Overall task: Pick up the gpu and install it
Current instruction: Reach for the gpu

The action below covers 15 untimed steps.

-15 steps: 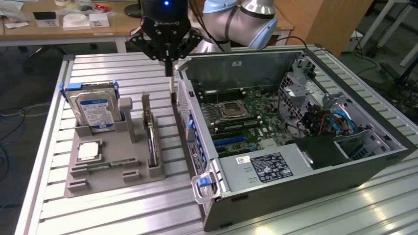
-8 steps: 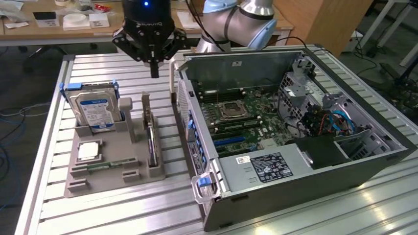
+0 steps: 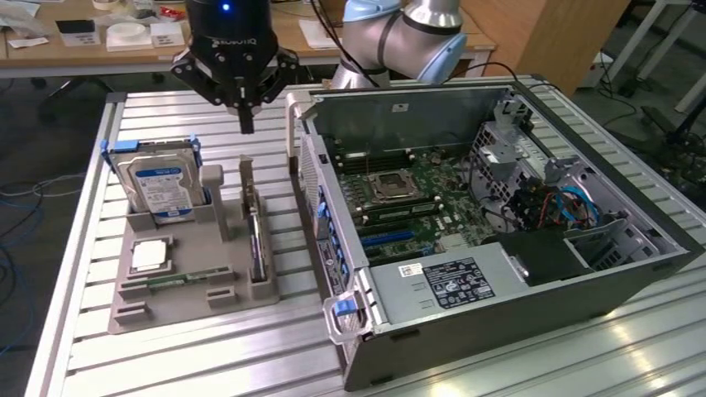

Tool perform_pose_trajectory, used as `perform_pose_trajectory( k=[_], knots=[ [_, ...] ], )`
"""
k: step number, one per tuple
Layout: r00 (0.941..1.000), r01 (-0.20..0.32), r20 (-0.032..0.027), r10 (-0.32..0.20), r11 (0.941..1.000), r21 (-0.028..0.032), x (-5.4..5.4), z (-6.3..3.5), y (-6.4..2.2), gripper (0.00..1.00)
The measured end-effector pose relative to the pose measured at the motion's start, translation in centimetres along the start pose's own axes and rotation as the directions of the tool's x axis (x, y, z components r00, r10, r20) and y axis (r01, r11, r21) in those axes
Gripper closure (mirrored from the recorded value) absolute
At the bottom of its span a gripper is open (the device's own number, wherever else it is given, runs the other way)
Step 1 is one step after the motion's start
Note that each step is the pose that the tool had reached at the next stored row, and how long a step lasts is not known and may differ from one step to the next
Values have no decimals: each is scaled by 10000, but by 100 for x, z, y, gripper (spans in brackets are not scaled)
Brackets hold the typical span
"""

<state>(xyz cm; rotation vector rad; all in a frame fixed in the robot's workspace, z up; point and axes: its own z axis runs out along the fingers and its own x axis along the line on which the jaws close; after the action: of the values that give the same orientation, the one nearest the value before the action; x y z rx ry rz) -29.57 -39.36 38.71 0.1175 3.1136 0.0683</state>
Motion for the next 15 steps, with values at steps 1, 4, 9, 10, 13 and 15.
perform_pose_trajectory(
  k=[1,4,9,10,13,15],
  knots=[
    [10000,-1,-1,1,10000,0,17,0,-1,89],
    [10000,-9,0,9,10000,0,62,1,-4,89],
    [10000,-13,0,13,10000,0,68,0,-5,89],
    [10000,-15,0,15,10000,0,68,0,-5,89],
    [10000,-15,0,15,10000,0,73,0,-5,89],
    [10000,-16,0,16,10000,0,80,0,-6,89]
  ],
)
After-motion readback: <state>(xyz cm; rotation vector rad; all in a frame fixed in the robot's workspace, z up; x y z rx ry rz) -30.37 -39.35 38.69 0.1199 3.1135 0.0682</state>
